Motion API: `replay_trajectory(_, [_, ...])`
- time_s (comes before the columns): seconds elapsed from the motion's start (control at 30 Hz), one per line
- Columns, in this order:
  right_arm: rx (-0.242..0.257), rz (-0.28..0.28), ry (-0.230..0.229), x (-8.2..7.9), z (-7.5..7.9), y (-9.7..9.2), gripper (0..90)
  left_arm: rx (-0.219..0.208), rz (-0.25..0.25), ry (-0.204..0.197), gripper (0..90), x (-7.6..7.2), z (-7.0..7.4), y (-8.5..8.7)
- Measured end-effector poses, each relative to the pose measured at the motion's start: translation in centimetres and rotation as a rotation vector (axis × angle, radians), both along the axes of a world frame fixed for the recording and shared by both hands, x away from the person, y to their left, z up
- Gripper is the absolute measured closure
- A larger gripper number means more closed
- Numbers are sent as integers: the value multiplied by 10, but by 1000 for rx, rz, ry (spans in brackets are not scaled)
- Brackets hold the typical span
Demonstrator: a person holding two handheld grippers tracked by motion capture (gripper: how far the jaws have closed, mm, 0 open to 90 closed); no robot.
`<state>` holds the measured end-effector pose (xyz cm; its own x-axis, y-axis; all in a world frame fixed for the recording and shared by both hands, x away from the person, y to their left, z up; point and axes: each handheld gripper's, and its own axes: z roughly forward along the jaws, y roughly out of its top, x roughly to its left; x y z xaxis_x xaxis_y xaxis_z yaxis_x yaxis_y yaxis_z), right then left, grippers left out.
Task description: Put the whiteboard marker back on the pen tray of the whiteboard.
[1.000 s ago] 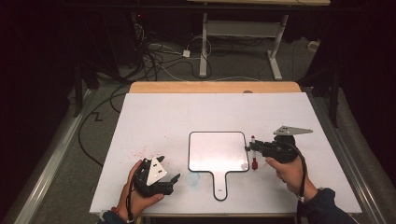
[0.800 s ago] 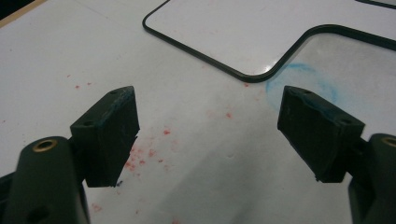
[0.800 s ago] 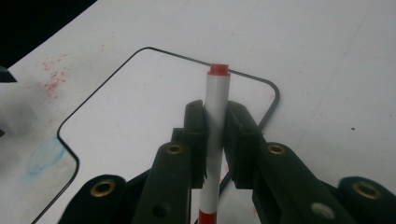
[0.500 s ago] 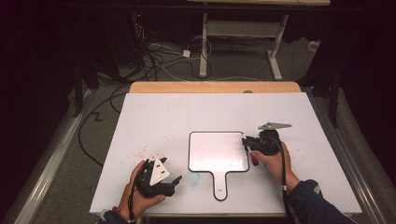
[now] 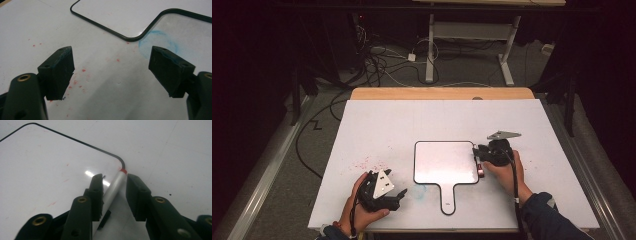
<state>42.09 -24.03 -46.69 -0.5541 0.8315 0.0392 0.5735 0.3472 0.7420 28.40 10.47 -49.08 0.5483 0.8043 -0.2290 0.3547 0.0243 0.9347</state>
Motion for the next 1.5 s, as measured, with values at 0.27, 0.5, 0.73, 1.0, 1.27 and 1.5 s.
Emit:
replay_trajectory(0.27, [36,74,-162,-13,23,-11,553,-5,11,-6,195,3,1,1])
replay_trajectory(0.5, [20,183,-313,-44,51,-36,424,2,33,-7,188,3,0,2])
replay_trajectory(0.73, [5,169,-381,-83,51,-72,315,4,48,-21,188,4,2,2])
replay_trajectory(1.0, [-72,116,-397,-122,26,-88,238,6,49,-33,184,1,2,4])
replay_trajectory(1.27, [-92,104,-400,-120,21,-88,245,9,53,-38,171,4,1,3])
replay_trajectory(1.5, [-106,108,-409,-121,21,-86,243,12,52,-40,171,3,1,3])
